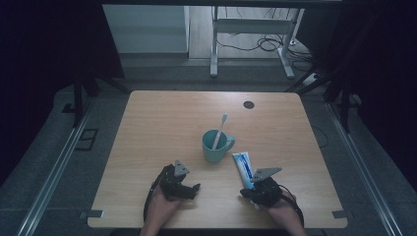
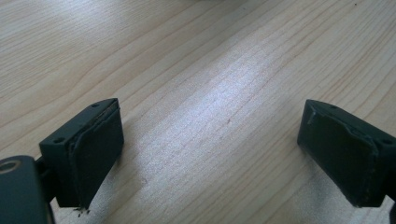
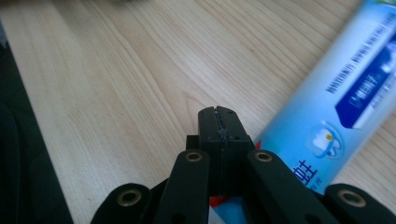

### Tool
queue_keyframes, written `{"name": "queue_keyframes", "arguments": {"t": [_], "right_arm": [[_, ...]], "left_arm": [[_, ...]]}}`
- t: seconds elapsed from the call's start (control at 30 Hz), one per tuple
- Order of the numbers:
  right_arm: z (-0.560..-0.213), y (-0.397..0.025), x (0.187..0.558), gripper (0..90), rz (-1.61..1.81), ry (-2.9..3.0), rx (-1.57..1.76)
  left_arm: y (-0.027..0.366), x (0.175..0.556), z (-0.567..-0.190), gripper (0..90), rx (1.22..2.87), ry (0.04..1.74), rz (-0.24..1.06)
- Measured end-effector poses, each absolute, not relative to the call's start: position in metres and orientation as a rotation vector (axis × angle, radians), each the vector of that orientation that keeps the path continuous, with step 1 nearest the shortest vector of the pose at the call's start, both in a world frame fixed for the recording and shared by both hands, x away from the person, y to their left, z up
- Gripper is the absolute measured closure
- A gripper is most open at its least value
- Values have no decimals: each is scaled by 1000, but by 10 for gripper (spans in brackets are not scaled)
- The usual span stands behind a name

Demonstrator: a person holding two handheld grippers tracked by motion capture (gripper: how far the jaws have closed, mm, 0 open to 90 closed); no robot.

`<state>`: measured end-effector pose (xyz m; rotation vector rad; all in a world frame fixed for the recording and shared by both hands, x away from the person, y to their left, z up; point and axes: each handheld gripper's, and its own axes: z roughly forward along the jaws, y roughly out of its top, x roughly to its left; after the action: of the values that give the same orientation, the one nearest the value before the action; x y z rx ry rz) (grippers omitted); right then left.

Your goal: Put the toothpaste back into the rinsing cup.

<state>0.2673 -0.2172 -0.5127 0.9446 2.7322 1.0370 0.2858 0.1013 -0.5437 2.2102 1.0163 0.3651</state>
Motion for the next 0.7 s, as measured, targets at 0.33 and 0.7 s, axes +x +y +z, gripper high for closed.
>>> {"name": "queue_keyframes", "arguments": {"t": [0.33, 0.7], "right_arm": [[-515, -230, 269, 886, 1016, 2716, 976], [-509, -244, 272, 872, 1024, 2718, 995]], "left_arm": [[101, 286, -544, 72, 2210, 1017, 365], [101, 286, -544, 72, 2210, 1016, 365]]}}
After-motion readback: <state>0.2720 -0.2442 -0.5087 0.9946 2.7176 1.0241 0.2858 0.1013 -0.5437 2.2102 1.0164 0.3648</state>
